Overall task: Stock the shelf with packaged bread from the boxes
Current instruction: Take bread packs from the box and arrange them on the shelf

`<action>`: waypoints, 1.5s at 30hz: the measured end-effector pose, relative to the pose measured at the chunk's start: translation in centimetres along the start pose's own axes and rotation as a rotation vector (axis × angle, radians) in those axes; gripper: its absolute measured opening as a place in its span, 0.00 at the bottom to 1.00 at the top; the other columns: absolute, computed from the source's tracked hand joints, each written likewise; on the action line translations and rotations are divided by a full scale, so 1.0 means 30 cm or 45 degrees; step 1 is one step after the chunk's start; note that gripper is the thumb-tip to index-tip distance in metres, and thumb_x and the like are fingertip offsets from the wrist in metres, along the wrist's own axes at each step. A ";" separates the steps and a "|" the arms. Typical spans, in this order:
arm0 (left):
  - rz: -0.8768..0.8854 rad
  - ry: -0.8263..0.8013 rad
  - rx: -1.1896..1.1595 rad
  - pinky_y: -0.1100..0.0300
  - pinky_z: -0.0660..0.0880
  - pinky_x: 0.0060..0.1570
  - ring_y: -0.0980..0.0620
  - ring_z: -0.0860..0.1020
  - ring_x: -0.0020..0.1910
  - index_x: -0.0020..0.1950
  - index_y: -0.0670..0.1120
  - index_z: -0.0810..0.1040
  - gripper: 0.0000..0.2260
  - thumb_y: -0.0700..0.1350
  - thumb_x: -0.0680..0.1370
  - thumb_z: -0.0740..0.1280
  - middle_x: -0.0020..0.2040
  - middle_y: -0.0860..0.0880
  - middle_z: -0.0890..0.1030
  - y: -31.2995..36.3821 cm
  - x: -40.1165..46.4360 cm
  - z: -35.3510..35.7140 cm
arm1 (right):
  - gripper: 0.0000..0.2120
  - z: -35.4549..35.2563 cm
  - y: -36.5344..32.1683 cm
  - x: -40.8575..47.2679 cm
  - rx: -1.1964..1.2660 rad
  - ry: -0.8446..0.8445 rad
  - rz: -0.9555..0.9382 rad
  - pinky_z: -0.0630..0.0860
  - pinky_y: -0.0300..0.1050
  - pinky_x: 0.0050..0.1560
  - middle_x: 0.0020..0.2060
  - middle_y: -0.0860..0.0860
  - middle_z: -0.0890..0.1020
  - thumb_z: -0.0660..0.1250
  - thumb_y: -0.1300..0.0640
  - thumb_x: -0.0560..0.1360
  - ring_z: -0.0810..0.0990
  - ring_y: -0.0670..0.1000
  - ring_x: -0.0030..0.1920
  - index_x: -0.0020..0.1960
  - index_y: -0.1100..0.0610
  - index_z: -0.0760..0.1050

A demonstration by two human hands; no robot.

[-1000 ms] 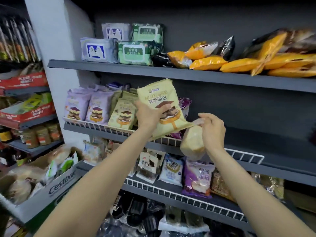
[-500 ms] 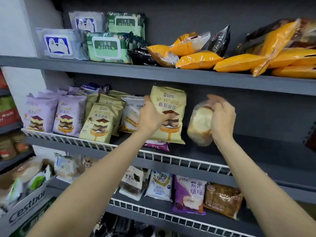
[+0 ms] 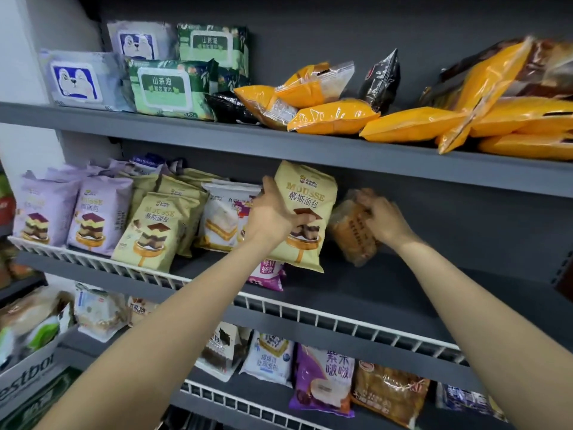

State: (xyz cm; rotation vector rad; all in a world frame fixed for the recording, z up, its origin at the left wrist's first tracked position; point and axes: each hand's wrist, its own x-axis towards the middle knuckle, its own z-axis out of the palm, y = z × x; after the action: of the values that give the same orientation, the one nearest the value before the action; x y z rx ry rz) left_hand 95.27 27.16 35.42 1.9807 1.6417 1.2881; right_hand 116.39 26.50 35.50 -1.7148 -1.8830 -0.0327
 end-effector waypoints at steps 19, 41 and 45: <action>-0.028 0.003 0.007 0.59 0.71 0.44 0.44 0.78 0.56 0.60 0.43 0.62 0.36 0.55 0.64 0.78 0.56 0.44 0.79 -0.019 0.087 0.046 | 0.46 0.194 0.143 0.166 -0.177 -0.302 0.155 0.45 0.70 0.71 0.77 0.48 0.47 0.74 0.52 0.69 0.37 0.57 0.76 0.76 0.43 0.48; -0.267 -0.086 -0.508 0.68 0.73 0.44 0.60 0.79 0.44 0.49 0.49 0.75 0.15 0.45 0.68 0.77 0.43 0.56 0.80 -0.140 -0.028 -0.175 | 0.27 0.196 -0.361 0.015 1.156 -0.233 0.201 0.73 0.59 0.63 0.66 0.50 0.73 0.65 0.45 0.75 0.76 0.55 0.62 0.72 0.51 0.63; -0.325 -0.033 -0.479 0.58 0.72 0.61 0.54 0.76 0.55 0.63 0.44 0.61 0.38 0.53 0.63 0.79 0.52 0.55 0.77 -0.295 -0.041 -0.282 | 0.22 0.279 -0.503 -0.004 1.069 -0.203 0.100 0.72 0.53 0.64 0.62 0.52 0.76 0.65 0.50 0.76 0.75 0.54 0.62 0.68 0.54 0.68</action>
State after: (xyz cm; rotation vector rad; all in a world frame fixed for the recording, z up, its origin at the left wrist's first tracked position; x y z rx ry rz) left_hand 83.15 26.22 33.66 1.5098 1.4543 1.3476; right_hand 99.20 27.12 33.94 -1.2088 -1.5796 0.8252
